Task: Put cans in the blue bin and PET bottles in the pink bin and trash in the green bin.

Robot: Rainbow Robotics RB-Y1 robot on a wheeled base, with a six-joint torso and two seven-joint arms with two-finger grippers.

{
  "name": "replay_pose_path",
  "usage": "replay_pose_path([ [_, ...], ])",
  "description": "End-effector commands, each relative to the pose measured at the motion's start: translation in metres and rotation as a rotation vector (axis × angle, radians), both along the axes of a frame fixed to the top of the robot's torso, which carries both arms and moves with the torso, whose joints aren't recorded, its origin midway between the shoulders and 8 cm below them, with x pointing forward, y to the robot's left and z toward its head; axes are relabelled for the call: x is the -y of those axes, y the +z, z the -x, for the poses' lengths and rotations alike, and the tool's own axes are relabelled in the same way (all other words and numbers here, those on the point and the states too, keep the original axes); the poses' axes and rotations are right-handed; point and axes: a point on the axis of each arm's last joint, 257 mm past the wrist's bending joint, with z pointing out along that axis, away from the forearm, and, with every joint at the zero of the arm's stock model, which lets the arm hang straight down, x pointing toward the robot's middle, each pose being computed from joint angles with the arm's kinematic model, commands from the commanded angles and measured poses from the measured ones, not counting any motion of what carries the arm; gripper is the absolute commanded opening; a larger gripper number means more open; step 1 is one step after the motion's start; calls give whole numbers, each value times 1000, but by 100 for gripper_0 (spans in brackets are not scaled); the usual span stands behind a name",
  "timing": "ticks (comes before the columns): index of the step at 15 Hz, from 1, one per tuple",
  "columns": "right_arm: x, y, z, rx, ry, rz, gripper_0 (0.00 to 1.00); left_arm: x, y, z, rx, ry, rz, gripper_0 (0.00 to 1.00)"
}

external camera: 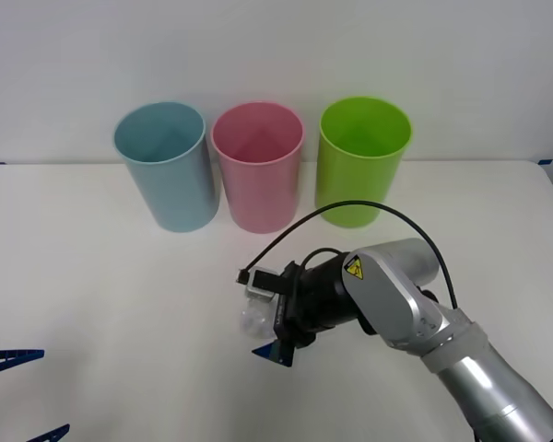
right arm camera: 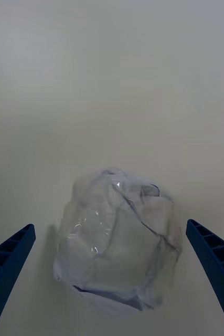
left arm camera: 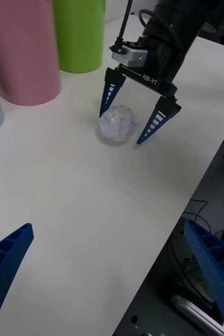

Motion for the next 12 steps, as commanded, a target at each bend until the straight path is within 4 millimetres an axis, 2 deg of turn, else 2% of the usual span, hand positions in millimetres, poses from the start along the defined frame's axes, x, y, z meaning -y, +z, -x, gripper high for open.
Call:
replay_pose_path([
  [1, -1, 1, -3, 18, 0, 2, 100, 0, 0, 0, 0, 0, 0, 100],
  [7, -2, 0, -4, 24, -6, 4, 100, 0, 0, 0, 0, 0, 0, 100],
  [8, -2, 0, -4, 25, -3, 5, 52, 0, 0, 0, 0, 0, 0, 100],
  [9, -3, -1, -4, 26, -1, 7, 0, 0, 0, 0, 0, 0, 0, 100],
  [12, -1, -2, -8, 50, -7, 18, 0, 0, 0, 0, 0, 0, 0, 100],
])
